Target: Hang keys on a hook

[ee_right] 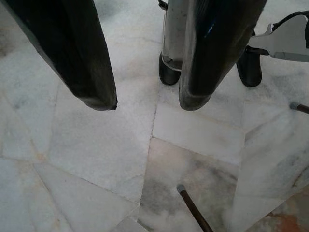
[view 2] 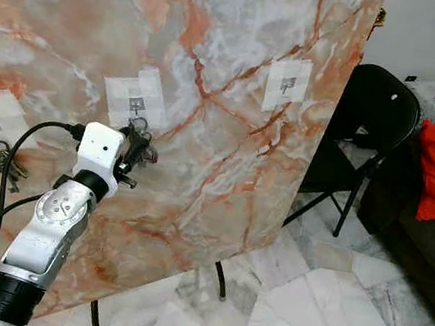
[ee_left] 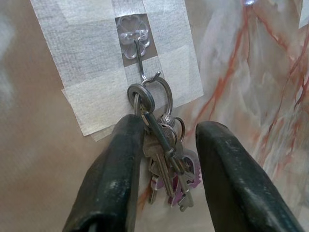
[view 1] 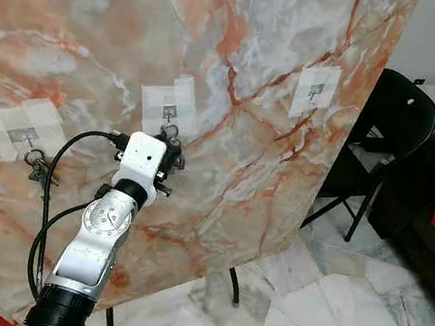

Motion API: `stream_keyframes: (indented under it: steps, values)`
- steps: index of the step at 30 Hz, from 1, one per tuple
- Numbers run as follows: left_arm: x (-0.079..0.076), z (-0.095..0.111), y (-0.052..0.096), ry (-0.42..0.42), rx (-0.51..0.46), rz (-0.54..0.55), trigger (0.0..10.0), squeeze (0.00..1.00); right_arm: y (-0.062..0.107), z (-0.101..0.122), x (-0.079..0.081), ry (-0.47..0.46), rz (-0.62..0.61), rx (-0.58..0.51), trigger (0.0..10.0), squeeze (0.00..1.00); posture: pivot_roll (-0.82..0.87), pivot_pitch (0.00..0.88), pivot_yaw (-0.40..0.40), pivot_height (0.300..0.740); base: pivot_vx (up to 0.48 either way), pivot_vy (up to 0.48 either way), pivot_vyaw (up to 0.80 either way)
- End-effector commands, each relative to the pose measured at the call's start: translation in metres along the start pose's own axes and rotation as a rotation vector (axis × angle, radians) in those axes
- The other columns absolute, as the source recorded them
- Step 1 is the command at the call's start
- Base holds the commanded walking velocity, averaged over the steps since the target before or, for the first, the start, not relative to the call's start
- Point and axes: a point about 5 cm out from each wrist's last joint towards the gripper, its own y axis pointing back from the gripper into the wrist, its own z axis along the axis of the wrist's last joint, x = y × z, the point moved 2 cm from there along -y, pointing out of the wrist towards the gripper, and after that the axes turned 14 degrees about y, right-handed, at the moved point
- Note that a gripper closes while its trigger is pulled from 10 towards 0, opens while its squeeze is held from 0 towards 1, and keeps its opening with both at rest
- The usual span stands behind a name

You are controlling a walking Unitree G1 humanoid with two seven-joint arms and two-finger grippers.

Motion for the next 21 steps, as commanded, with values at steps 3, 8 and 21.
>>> stream_keyframes:
  steps: [3,8,21]
  values:
    - [0.004,-0.01,0.006,0.017,0.02,0.001,10.0,1.0,0.0,-0.002,0.0,-0.009,-0.003,0.008,10.0,0.0,0.09,0.0,-0.04,0.713,0.0,0.0,0.0]
    - [0.009,-0.017,0.017,0.037,0.005,0.0,10.0,1.0,0.0,-0.002,-0.001,-0.01,-0.003,0.008,10.0,0.0,0.09,0.0,-0.04,0.713,0.0,0.0,0.0]
    - [0.043,-0.064,0.065,-0.037,0.139,0.054,10.0,0.0,0.001,-0.002,-0.003,-0.012,-0.009,0.009,10.0,0.0,0.09,0.0,-0.042,0.713,0.0,0.0,0.0]
